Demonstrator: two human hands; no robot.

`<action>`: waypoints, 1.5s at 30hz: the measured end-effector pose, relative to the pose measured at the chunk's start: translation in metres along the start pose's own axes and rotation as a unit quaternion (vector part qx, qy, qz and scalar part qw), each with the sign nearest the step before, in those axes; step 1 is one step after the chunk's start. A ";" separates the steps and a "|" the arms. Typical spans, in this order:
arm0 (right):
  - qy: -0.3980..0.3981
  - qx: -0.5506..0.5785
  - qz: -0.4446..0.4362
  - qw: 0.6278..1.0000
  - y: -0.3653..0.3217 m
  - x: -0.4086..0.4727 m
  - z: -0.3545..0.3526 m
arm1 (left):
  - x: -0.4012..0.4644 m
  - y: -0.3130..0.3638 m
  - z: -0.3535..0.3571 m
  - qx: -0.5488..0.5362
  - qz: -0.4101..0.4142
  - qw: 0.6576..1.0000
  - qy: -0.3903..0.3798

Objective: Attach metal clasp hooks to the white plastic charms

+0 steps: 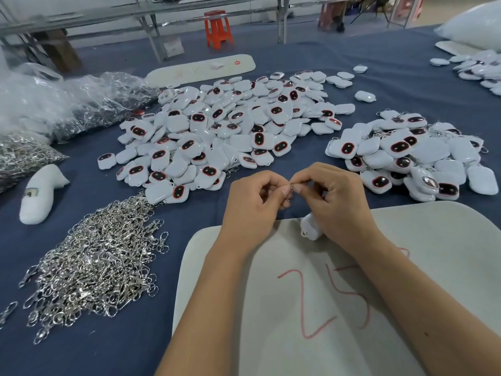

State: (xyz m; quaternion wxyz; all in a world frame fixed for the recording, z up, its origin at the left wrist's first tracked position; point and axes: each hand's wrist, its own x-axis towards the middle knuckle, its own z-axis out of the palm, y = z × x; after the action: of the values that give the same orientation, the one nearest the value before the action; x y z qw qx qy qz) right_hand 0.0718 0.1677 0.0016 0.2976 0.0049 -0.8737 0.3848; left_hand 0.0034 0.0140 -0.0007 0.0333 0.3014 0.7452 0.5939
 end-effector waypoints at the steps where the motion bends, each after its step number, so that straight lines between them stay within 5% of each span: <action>1: 0.000 -0.004 -0.001 1.000 -0.001 0.000 0.000 | 0.000 0.000 0.001 0.011 0.008 1.000 0.003; 8: 0.041 -0.026 -0.016 0.999 -0.002 -0.001 0.001 | 0.000 0.002 0.011 0.102 0.074 0.991 0.046; 16: 0.027 0.083 0.081 0.993 0.001 -0.001 0.001 | 0.000 0.001 0.014 0.117 0.093 0.987 0.054; 28: 0.018 -0.072 -0.096 0.993 0.001 0.002 -0.006 | -0.001 0.000 0.010 0.097 0.073 0.992 0.038; 45: 0.108 0.009 -0.046 0.993 -0.007 -0.003 0.004 | 0.001 0.003 0.029 0.007 0.055 0.992 0.114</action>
State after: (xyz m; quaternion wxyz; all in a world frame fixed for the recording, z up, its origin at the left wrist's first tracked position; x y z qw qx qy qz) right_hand 0.0739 0.1593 0.0021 0.4078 0.0063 -0.8315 0.3772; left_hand 0.0153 0.0404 -0.0062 -0.0868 0.2725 0.7306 0.6200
